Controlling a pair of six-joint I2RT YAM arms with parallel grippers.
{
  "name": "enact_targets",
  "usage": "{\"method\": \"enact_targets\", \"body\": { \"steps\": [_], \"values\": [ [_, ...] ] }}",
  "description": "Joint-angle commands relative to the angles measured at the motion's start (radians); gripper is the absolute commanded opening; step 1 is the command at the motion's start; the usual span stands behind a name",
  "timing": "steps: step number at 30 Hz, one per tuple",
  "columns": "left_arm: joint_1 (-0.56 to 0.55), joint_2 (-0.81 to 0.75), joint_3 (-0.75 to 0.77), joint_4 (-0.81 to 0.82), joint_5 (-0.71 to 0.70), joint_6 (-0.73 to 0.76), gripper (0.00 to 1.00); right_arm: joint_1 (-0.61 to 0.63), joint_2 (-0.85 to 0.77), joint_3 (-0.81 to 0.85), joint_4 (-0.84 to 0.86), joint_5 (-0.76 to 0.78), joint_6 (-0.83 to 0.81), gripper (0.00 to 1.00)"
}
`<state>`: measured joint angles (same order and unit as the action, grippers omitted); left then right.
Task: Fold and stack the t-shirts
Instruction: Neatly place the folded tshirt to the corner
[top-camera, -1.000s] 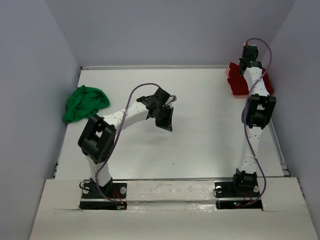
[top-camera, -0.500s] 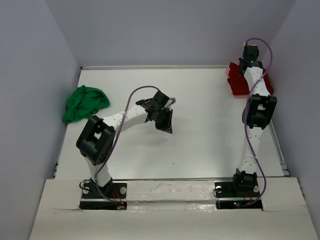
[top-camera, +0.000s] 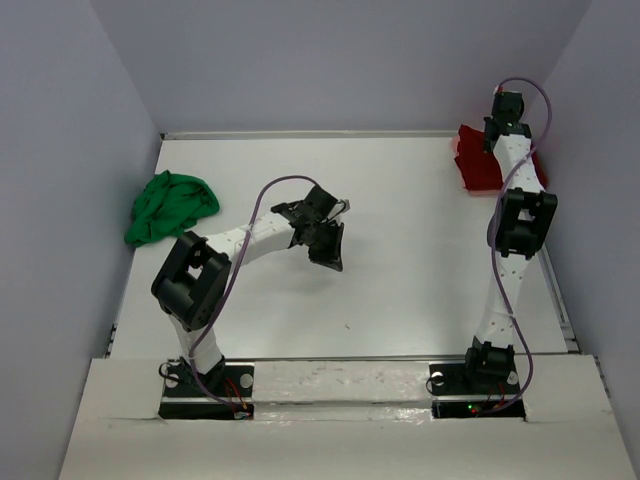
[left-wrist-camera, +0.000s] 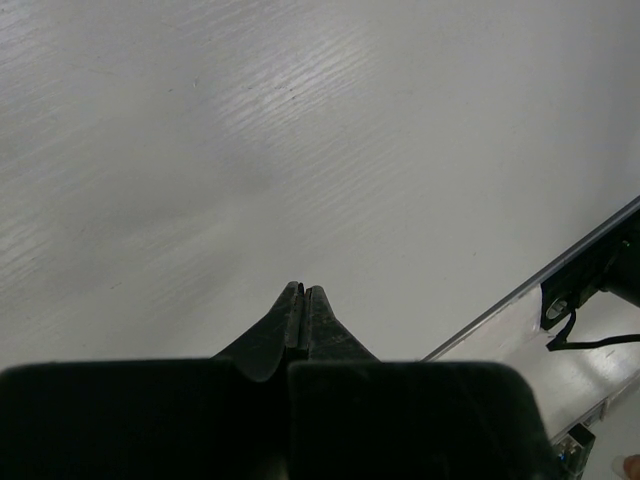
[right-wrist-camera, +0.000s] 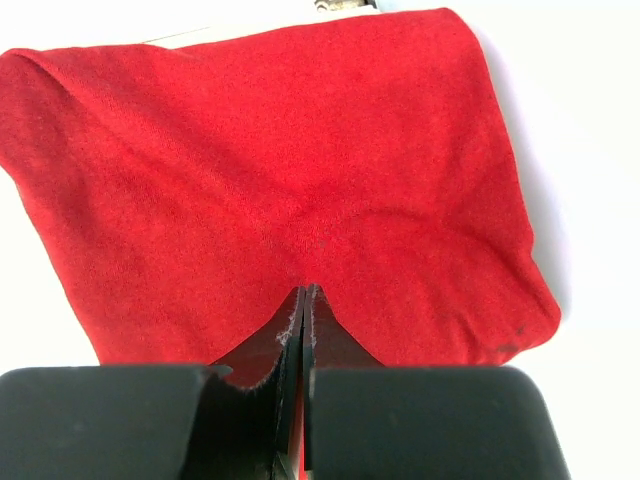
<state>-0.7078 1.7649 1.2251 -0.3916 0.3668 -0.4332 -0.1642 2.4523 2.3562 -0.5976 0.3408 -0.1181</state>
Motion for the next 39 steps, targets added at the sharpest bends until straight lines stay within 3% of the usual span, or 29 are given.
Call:
{"method": "enact_targets", "body": {
  "steps": [1, 17, 29, 39],
  "values": [
    [-0.007, -0.038, 0.026, 0.000, 0.023, 0.016, 0.00, -0.006, 0.019, 0.005, 0.036, -0.014, 0.012, 0.00],
    [-0.005, -0.079, 0.203, -0.119, 0.014, 0.034, 0.00, 0.003, 0.062, -0.057, -0.036, -0.114, 0.086, 0.00],
    [-0.005, -0.120, 0.206, -0.118, 0.021, 0.021, 0.00, 0.195, 0.014, -0.222, -0.021, -0.069, 0.110, 0.00],
    [-0.007, -0.185, 0.145, -0.099, 0.018, -0.002, 0.00, 0.226, 0.001, -0.201, -0.030, -0.036, 0.115, 0.00]
  ]
}}
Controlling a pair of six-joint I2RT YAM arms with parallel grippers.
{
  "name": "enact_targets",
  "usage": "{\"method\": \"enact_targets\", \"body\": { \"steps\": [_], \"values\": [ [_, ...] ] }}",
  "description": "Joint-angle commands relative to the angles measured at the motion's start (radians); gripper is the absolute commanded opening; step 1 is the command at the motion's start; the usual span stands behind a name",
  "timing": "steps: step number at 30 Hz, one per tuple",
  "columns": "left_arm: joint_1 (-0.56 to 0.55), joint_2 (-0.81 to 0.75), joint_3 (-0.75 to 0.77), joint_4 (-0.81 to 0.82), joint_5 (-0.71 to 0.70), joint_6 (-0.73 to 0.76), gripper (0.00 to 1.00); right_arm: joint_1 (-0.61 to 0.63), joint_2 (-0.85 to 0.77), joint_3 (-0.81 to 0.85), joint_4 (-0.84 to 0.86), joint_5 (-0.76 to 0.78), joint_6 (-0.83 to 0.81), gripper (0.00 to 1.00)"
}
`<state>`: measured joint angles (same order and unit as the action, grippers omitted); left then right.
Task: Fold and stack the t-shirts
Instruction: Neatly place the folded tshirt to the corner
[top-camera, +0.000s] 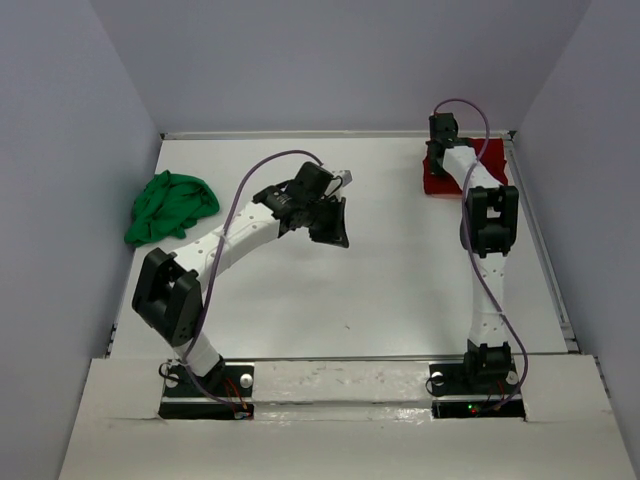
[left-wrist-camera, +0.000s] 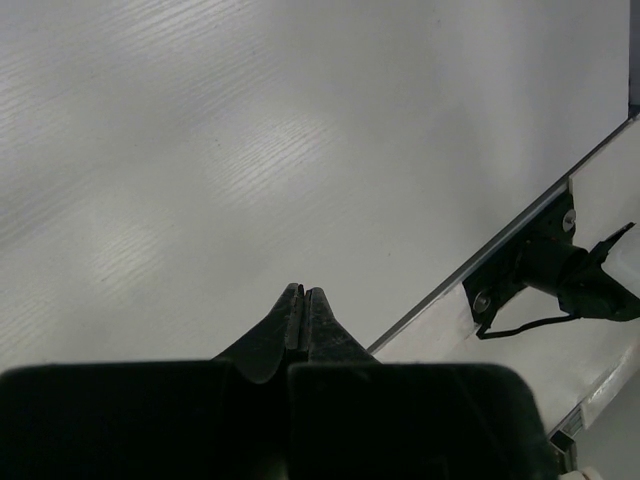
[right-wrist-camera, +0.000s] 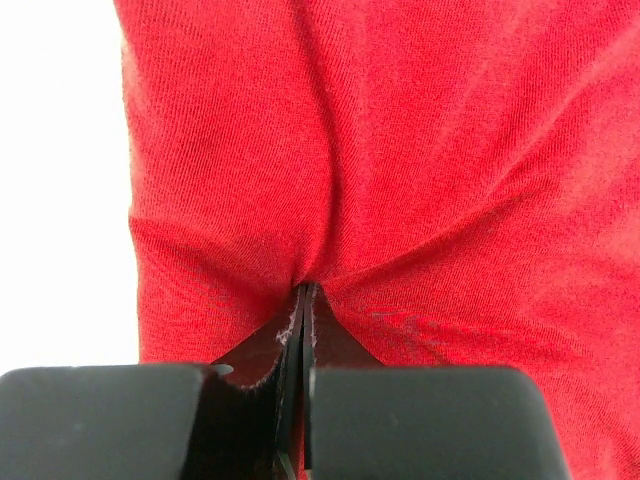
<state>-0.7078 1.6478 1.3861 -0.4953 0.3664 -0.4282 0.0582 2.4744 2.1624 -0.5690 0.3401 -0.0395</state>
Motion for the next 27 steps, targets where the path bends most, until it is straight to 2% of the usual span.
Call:
{"method": "enact_targets", "body": {
  "steps": [1, 6, 15, 27],
  "values": [
    [-0.005, -0.078, -0.027, 0.006, 0.016, -0.007, 0.00, 0.003, -0.020, -0.003, -0.061, -0.024, 0.036, 0.00],
    [-0.005, -0.086, -0.047, 0.008, 0.012, -0.011, 0.00, 0.003, -0.008, 0.010, -0.089, 0.048, 0.084, 0.00],
    [-0.005, -0.097, -0.044, 0.001, 0.011, -0.014, 0.00, -0.024, 0.009, 0.036, -0.160, 0.054, 0.248, 0.00],
    [-0.005, -0.125, -0.073, 0.011, 0.012, -0.027, 0.00, -0.054, 0.001, 0.039, -0.229, 0.102, 0.351, 0.00]
  ]
}}
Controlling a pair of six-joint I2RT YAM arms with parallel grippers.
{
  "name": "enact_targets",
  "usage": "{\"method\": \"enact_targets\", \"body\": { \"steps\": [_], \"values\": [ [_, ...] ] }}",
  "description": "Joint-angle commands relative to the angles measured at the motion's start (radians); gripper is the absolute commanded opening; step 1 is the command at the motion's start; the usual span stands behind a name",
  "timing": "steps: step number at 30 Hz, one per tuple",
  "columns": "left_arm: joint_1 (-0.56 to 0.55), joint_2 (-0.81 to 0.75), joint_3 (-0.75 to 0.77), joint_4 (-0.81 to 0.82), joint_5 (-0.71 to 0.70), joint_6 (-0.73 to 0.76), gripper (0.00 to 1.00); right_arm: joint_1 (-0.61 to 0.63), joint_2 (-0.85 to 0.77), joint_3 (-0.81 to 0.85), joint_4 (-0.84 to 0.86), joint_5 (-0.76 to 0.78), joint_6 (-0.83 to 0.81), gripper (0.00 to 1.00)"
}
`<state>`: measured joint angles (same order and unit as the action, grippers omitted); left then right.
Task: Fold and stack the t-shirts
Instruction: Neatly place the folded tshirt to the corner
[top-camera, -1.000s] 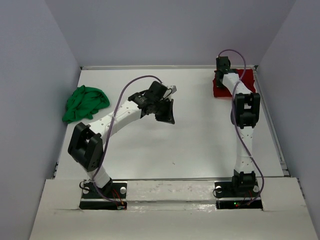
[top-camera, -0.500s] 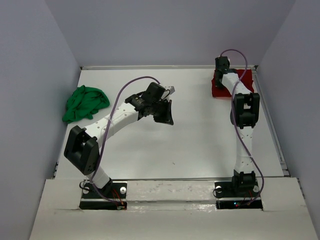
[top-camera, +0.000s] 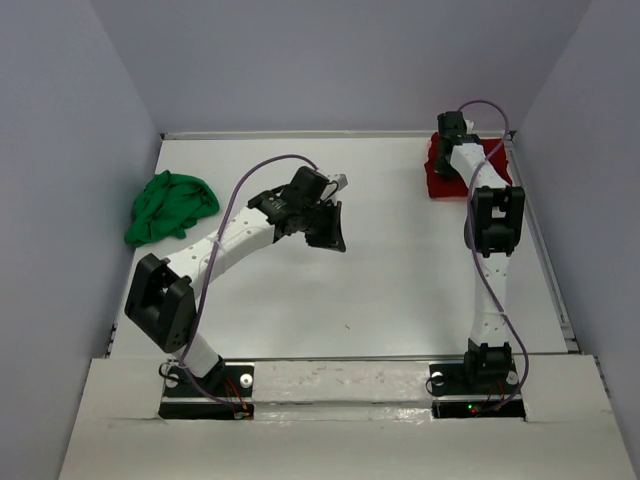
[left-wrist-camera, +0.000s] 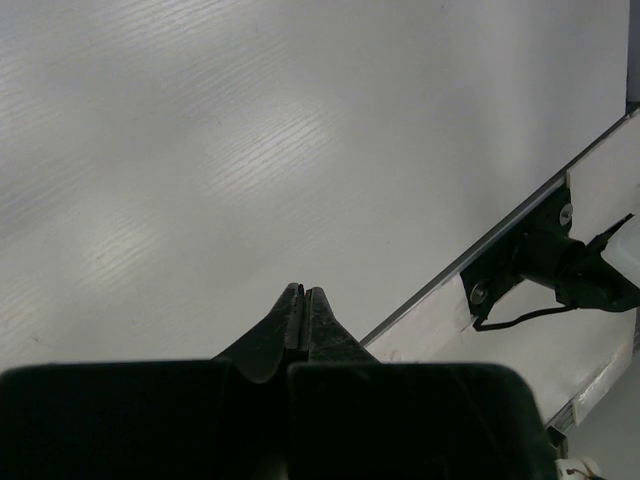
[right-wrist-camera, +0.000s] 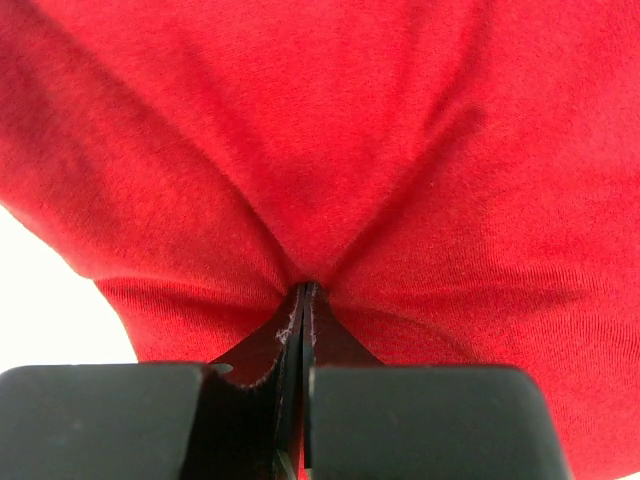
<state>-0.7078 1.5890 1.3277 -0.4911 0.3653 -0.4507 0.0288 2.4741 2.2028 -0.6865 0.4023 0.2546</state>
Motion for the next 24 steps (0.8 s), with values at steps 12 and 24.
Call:
{"method": "enact_targets", "body": {
  "steps": [12, 24],
  "values": [
    [-0.005, -0.087, -0.033, 0.002, 0.009, -0.009, 0.00, -0.078, 0.025, 0.054, -0.134, 0.064, 0.058, 0.00],
    [-0.005, -0.066, -0.025, 0.020, 0.024, -0.020, 0.00, -0.109, -0.032, -0.017, -0.033, -0.065, -0.063, 0.00]
  ]
}}
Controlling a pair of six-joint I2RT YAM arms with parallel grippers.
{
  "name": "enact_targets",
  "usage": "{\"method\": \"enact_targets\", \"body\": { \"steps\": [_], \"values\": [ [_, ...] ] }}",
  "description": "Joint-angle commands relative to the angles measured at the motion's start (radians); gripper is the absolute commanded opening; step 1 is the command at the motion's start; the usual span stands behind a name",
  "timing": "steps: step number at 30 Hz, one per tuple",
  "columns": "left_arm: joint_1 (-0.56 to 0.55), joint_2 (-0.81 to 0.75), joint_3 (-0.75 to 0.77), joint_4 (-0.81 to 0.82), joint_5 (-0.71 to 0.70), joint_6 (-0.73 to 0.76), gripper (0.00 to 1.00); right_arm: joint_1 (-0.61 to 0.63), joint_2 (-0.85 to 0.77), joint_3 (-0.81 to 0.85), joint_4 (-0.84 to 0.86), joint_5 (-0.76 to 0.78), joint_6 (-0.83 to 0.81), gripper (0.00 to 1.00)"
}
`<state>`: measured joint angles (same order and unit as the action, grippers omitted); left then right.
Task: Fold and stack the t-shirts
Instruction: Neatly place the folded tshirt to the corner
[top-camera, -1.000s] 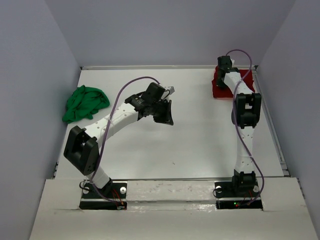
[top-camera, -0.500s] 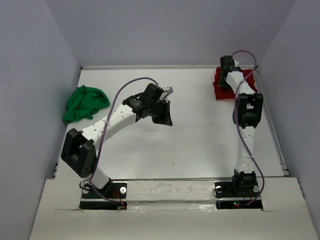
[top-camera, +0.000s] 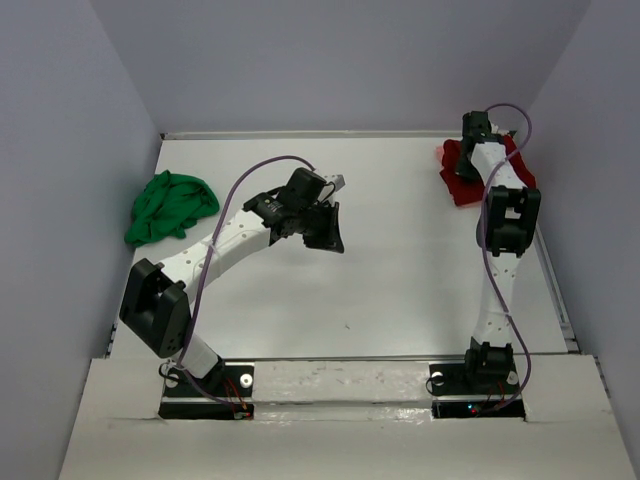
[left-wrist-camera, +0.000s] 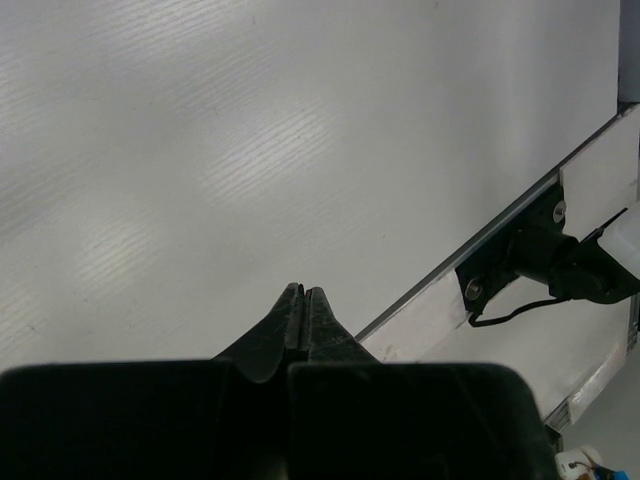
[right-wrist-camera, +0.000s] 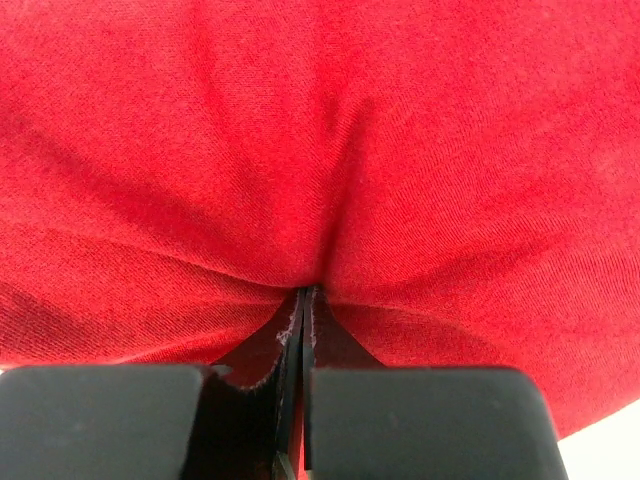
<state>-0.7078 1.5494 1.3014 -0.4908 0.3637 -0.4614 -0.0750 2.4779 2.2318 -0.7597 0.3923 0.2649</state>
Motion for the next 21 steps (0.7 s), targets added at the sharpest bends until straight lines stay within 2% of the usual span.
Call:
{"method": "enact_targets", "body": {
  "steps": [1, 6, 10, 13, 14, 17, 19, 20, 21],
  "values": [
    [-0.005, -0.025, 0.001, 0.024, 0.030, -0.011, 0.00, -0.005, -0.031, -0.046, 0.042, -0.082, -0.087, 0.00],
    [-0.007, -0.023, -0.004, 0.035, 0.041, -0.019, 0.00, 0.014, -0.011, -0.029, 0.046, -0.142, -0.141, 0.00],
    [-0.007, -0.017, -0.010, 0.044, 0.049, -0.019, 0.00, 0.023, -0.023, -0.012, 0.062, -0.124, -0.164, 0.00],
    [-0.007, -0.014, -0.014, 0.052, 0.053, -0.017, 0.00, 0.043, -0.065, -0.020, 0.086, -0.129, -0.181, 0.12],
    [-0.007, -0.011, -0.016, 0.055, 0.058, -0.017, 0.00, 0.043, -0.076, -0.024, 0.094, -0.129, -0.184, 0.26],
    [-0.007, -0.009, -0.017, 0.060, 0.061, -0.017, 0.00, 0.053, -0.106, -0.012, 0.097, -0.105, -0.196, 0.39],
    [-0.007, -0.009, -0.021, 0.064, 0.061, -0.017, 0.00, 0.063, -0.120, 0.015, 0.094, -0.090, -0.207, 0.51],
    [-0.007, -0.009, -0.025, 0.067, 0.064, -0.019, 0.00, 0.063, -0.123, 0.029, 0.088, -0.095, -0.213, 0.60],
    [-0.007, -0.009, -0.027, 0.069, 0.064, -0.017, 0.00, 0.063, -0.125, 0.046, 0.079, -0.090, -0.216, 0.63]
  ]
}}
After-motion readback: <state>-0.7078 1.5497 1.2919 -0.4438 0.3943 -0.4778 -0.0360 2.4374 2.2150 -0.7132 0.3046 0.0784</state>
